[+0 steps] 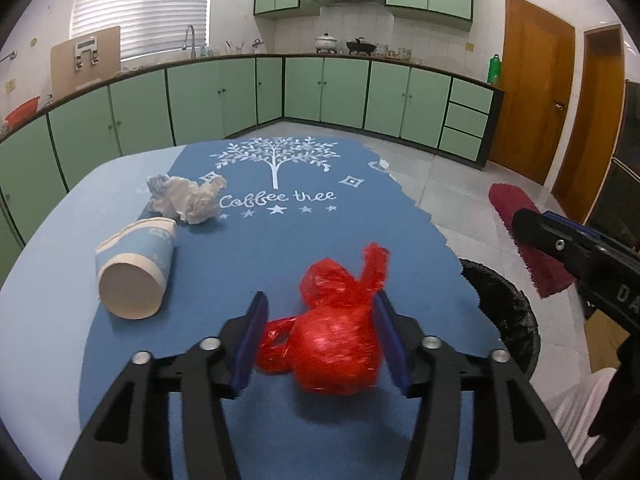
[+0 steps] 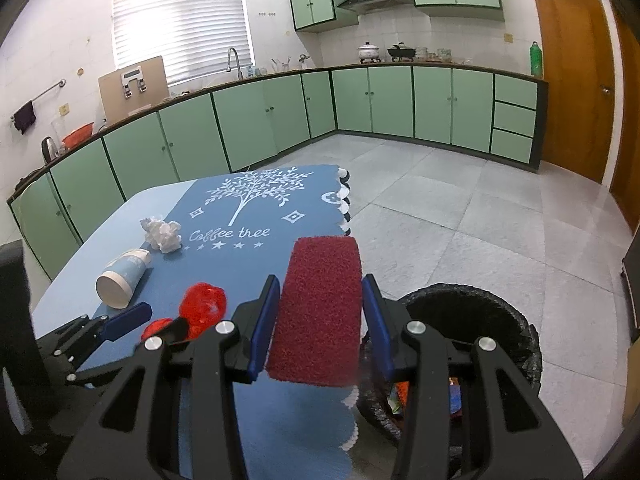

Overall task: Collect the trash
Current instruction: 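Grasp the red plastic bag with the left gripper while the right gripper holds the sponge, then carry bag and sponge to the bin and open both grippers over it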

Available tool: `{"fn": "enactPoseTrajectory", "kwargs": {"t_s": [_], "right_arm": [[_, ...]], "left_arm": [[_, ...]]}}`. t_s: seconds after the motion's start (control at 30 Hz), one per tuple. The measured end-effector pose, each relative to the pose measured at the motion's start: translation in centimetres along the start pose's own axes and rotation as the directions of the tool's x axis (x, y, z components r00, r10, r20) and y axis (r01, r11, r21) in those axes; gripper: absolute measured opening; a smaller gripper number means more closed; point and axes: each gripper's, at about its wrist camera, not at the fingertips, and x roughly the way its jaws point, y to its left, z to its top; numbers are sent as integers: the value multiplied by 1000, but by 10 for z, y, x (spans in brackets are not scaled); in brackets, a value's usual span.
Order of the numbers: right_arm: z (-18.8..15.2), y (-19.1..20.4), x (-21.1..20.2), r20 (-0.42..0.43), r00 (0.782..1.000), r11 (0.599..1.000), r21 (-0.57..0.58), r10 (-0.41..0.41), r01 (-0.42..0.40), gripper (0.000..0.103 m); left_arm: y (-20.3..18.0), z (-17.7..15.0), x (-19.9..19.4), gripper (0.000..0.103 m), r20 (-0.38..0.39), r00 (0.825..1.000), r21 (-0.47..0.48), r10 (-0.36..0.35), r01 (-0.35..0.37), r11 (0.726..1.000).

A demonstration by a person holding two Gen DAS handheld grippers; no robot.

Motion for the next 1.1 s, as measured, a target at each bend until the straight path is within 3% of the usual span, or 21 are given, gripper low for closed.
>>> {"fn": "enactPoseTrajectory", "kwargs": {"t_s": [0.23, 0.3, 0.4, 0.77, 1.1], "right_arm": [[2, 0, 1, 0, 1000, 1000, -4, 0, 0, 41], [2, -1, 1, 0, 1000, 1000, -3, -3, 3, 41], [3, -1, 0, 0, 1000, 1000, -2, -5, 5, 41], [9, -3, -14, 41, 999, 1000, 3, 1, -1, 41], [23, -27, -38, 90, 996, 999, 18, -28, 27, 41]], "left_arm": [[1, -3, 15, 59, -39, 999, -36, -26, 24, 999], [-1, -5, 16, 37, -40, 998, -35, -55, 53, 998], [-6, -6, 12, 32, -30, 998, -20, -61, 60, 998], [-4, 21, -25, 29, 66, 996, -43, -66, 69, 997], [-33, 54, -48, 29, 133, 985, -3, -113, 115, 993]]}}
